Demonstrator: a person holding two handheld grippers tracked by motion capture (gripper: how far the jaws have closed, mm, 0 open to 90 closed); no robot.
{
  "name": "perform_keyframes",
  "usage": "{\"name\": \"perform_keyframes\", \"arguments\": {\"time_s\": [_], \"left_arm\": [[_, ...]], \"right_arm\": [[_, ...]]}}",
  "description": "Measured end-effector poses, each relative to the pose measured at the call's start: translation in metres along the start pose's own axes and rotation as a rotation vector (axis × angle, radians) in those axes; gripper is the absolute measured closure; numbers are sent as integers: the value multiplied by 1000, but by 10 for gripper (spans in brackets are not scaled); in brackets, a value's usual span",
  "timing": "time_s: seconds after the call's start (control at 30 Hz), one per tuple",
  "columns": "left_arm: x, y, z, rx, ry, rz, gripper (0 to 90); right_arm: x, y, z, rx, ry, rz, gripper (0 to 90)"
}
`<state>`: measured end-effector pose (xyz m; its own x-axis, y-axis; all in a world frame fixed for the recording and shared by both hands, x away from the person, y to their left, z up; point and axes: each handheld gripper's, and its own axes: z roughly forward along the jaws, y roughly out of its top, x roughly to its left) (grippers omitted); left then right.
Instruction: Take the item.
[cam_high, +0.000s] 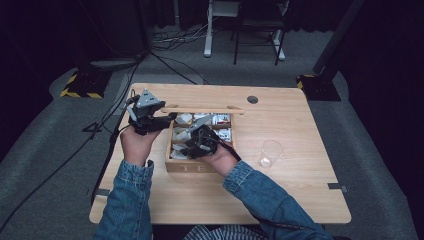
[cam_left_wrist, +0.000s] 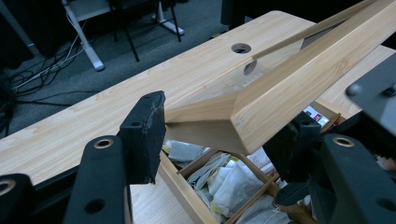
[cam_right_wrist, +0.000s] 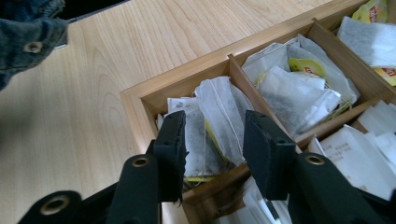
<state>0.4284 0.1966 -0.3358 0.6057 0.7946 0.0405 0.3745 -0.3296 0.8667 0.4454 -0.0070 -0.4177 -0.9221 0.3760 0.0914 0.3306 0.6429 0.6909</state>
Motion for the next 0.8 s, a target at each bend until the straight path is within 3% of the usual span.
{"name": "perform_keyframes", "arguments": {"time_s": [0.37, 0.8], "left_arm": [[0, 0, 0, 0, 0, 0, 433], [0, 0, 0, -1, 2, -1, 434]], "right_arm": [[2, 3, 18, 50, -23, -40, 651], [2, 3, 20, 46, -83, -95, 858]]}}
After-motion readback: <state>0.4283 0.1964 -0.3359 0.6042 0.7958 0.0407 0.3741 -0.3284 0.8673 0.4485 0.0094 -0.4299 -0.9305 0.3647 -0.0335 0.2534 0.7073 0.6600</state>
